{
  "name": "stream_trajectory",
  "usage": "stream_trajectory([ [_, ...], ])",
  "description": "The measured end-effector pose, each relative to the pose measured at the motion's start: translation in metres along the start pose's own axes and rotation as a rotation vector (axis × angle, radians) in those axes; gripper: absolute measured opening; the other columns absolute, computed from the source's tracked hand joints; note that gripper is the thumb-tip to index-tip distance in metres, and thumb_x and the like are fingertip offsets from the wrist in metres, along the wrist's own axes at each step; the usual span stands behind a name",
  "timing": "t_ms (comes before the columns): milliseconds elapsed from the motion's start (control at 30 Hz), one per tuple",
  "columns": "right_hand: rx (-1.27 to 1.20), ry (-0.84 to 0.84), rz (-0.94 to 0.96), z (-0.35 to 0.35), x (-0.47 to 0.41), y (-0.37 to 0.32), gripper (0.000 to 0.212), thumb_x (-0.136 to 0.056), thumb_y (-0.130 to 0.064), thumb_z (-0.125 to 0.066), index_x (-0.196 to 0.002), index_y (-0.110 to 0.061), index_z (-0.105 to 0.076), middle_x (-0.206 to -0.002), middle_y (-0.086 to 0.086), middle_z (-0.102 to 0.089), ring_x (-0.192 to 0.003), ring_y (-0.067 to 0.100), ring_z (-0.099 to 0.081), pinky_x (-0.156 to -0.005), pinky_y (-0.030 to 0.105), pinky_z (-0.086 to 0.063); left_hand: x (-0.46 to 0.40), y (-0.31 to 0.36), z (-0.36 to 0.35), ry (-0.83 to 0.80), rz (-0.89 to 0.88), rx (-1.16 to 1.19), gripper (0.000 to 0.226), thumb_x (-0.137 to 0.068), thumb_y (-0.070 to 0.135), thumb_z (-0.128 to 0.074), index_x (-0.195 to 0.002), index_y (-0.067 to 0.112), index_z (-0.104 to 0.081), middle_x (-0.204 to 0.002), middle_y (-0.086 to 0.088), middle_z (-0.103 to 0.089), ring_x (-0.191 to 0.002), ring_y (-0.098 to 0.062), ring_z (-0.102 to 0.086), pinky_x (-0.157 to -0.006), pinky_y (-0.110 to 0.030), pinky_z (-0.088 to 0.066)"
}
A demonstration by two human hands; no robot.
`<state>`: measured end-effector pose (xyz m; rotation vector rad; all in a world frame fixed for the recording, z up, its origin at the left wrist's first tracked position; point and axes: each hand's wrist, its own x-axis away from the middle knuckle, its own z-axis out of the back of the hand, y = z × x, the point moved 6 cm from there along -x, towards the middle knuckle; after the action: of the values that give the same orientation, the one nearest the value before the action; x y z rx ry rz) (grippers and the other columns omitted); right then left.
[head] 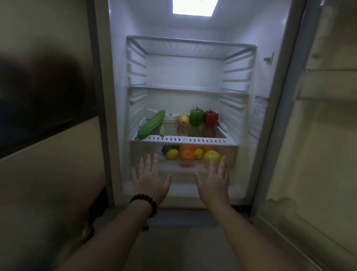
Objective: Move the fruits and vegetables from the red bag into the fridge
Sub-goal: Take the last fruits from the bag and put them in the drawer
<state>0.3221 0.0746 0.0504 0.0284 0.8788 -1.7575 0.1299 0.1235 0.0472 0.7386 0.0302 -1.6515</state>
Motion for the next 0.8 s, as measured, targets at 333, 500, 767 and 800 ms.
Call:
stream_trajectory([
  [333, 0.073, -0.036, 0.248, 0.062, 0.102, 0.0, 0.061, -0.094, -0.043, -0.046, -0.146, -0.018, -0.028, -0.159, 0.01, -0.001, -0.146, 0.027, 0.006, -0.119, 0.043, -0.007, 0.111, 0.036, 0.064, -0.104, -0.079, -0.045, 0.074, -0.092, 0.059, -0.028, -0.15, 0.022, 0.002, -0.159, 0.001, 0.003, -0.144, -0.018, 0.01, -0.118, -0.044, 0.001],
  [500, 0.023, 0.022, 0.314, 0.11, 0.159, -0.003, 0.054, -0.093, -0.038, -0.052, -0.14, -0.017, -0.04, -0.156, 0.012, -0.017, -0.145, 0.028, -0.009, -0.117, 0.044, -0.019, 0.159, 0.056, 0.098, -0.032, -0.146, -0.067, 0.073, -0.092, 0.059, -0.029, -0.15, 0.021, -0.006, -0.158, -0.003, -0.011, -0.145, -0.019, 0.001, -0.118, -0.046, -0.006],
  [767, 0.12, 0.118, 0.407, 0.195, 0.257, 0.009, 0.049, -0.09, -0.032, -0.055, -0.132, -0.006, -0.05, -0.147, 0.021, -0.034, -0.137, 0.039, -0.028, -0.109, 0.051, -0.032, 0.25, 0.091, 0.137, -0.014, -0.257, -0.021, 0.074, -0.09, 0.061, -0.028, -0.15, 0.023, -0.009, -0.157, -0.002, -0.016, -0.145, -0.02, -0.003, -0.117, -0.046, -0.007],
  [800, 0.143, 0.126, 0.407, 0.207, 0.27, 0.012, 0.05, -0.09, -0.03, -0.056, -0.133, -0.007, -0.049, -0.148, 0.02, -0.032, -0.139, 0.038, -0.026, -0.111, 0.05, -0.03, 0.264, 0.093, 0.142, -0.015, -0.273, -0.015, 0.074, -0.09, 0.061, -0.028, -0.15, 0.024, -0.008, -0.157, -0.002, -0.015, -0.145, -0.02, -0.003, -0.117, -0.045, -0.006],
])
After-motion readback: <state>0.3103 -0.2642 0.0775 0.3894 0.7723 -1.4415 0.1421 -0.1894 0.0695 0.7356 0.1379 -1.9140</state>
